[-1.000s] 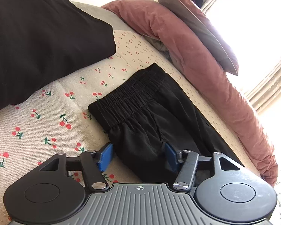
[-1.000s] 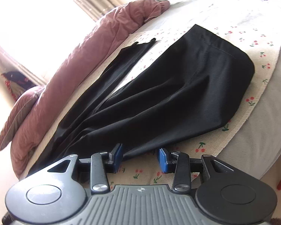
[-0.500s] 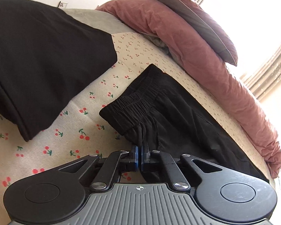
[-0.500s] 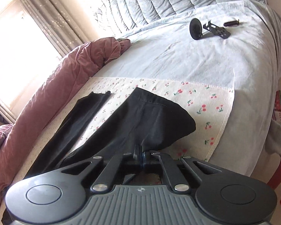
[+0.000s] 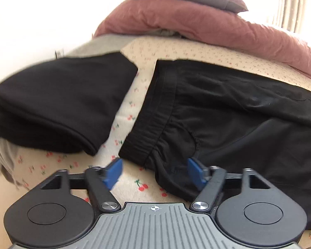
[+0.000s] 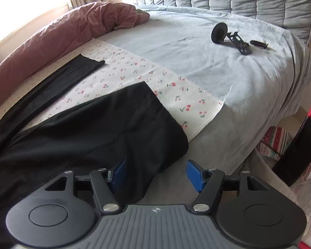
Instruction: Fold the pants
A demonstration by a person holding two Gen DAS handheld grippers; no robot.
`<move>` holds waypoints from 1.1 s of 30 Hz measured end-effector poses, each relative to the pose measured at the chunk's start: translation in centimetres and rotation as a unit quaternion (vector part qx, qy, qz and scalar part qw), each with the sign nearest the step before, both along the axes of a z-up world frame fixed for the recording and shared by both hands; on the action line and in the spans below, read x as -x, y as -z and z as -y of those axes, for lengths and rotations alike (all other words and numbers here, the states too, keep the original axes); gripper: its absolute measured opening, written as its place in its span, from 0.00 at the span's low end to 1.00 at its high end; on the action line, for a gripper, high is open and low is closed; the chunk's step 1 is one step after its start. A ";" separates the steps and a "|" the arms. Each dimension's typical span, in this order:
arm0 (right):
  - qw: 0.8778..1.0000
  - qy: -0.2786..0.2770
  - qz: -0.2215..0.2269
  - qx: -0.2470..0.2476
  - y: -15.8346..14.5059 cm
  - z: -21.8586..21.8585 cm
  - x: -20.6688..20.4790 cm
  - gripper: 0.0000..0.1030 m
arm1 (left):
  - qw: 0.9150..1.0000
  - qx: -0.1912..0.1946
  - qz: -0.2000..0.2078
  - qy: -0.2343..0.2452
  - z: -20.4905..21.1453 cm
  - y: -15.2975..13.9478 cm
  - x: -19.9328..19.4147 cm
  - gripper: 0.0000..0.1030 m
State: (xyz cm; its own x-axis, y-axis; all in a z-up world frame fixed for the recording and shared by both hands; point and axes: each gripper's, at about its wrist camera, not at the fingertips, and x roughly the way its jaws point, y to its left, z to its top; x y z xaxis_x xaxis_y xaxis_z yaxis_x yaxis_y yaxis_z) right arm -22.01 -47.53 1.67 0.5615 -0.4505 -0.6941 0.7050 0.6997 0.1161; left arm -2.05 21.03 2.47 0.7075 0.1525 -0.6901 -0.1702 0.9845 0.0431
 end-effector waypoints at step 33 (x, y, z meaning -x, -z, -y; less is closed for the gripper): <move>0.985 -0.139 -0.047 0.086 -0.1 10.3 -19.2 0.03 | 0.965 0.045 -0.031 0.258 20.6 5.1 -4.6 0.85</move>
